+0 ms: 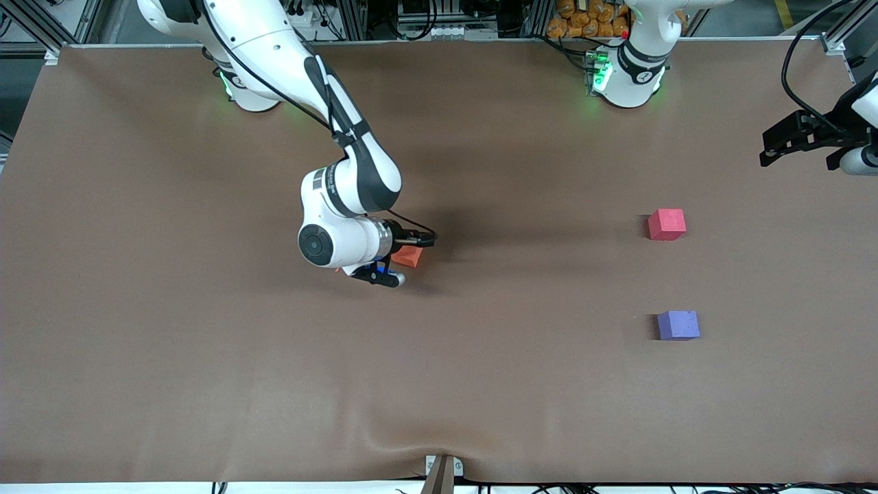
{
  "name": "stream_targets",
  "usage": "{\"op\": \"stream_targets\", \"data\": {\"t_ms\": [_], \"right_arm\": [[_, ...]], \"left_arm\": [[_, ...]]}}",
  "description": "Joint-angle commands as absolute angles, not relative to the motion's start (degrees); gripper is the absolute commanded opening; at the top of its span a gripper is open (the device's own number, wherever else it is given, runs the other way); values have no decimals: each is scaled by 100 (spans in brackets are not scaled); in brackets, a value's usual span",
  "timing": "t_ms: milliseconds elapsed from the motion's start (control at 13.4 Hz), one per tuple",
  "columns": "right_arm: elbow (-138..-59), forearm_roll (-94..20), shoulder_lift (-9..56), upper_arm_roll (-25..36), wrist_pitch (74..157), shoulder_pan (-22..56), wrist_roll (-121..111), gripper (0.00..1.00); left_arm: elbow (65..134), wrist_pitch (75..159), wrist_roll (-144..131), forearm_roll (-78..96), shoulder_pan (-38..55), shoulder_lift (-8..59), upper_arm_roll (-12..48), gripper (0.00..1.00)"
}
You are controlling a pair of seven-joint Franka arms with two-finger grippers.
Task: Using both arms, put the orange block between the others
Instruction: 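Carry the orange cube toward the table middle and release it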
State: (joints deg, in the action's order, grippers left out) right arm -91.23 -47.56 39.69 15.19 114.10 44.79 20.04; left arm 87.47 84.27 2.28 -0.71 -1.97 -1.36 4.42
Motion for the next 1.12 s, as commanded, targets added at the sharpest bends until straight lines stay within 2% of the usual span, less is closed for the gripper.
{"op": "stream_targets", "data": {"t_ms": [0, 225, 449, 1048], "right_arm": [[-8974, -4825, 3999, 1512, 11320, 4307, 1995, 100], [-8869, -4362, 3938, 1529, 11006, 4079, 1986, 100], [-8316, -3474, 3868, 1529, 9970, 3719, 1986, 100], [-8297, -1829, 2515, 1416, 9194, 2902, 1907, 100]], "left_arm": [[8727, 8350, 334, 62, -368, -141, 466, 100], [8719, 8350, 325, 105, -404, -132, 501, 100], [8710, 8350, 325, 105, -413, -132, 519, 100], [8692, 8350, 316, 106, -378, -176, 650, 100]]}}
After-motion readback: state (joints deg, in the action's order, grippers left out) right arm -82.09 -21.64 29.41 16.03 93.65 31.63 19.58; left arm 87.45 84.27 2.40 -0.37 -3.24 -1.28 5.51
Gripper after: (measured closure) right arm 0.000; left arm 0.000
